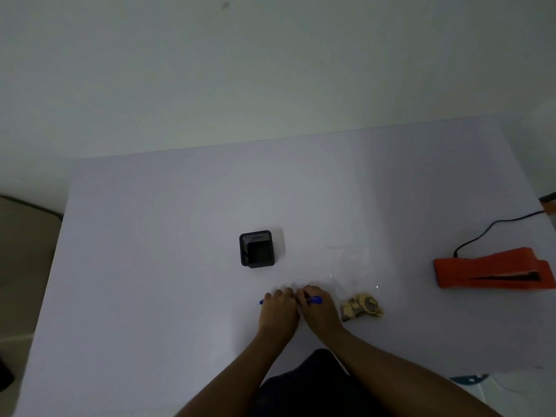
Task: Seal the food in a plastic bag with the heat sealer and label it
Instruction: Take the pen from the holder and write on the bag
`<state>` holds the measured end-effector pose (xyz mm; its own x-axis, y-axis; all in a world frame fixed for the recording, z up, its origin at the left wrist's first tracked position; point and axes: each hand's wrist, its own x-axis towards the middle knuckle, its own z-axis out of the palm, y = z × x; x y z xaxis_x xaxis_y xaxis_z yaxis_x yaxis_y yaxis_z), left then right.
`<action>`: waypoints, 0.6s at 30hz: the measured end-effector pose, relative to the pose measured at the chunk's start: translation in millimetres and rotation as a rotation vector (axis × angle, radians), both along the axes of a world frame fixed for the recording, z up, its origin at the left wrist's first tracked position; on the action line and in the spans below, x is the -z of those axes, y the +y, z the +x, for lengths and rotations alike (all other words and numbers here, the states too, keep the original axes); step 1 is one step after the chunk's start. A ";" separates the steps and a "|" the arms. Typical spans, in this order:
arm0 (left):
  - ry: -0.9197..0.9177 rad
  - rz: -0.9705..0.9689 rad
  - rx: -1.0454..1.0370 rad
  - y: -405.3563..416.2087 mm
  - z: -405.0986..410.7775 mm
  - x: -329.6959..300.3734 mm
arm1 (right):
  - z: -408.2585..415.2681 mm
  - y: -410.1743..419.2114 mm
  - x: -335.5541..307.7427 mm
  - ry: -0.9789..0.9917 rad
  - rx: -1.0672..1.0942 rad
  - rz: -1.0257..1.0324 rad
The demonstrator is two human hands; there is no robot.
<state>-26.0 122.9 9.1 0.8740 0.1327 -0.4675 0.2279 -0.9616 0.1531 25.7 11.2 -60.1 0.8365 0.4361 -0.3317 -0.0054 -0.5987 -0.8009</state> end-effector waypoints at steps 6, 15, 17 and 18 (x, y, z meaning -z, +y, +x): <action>0.008 0.012 0.006 -0.4 2.0 -0.8 | 1.5 -1.7 1.0 -0.001 0.001 -0.013; -0.001 -0.001 -0.006 -0.4 0.0 0.0 | 1.1 -0.8 -10.0 0.020 0.060 0.006; 0.000 0.000 -0.009 -0.4 0.1 -0.5 | 0.7 -0.6 -10.4 0.031 0.055 0.001; 0.001 -0.001 -0.011 -0.5 0.4 -0.6 | 1.0 -0.5 -10.9 0.032 0.061 -0.004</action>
<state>-25.5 122.4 9.7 0.8718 0.1419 -0.4689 0.2389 -0.9588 0.1540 26.7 10.6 -49.2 0.8503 0.3833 -0.3606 -0.0679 -0.5996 -0.7974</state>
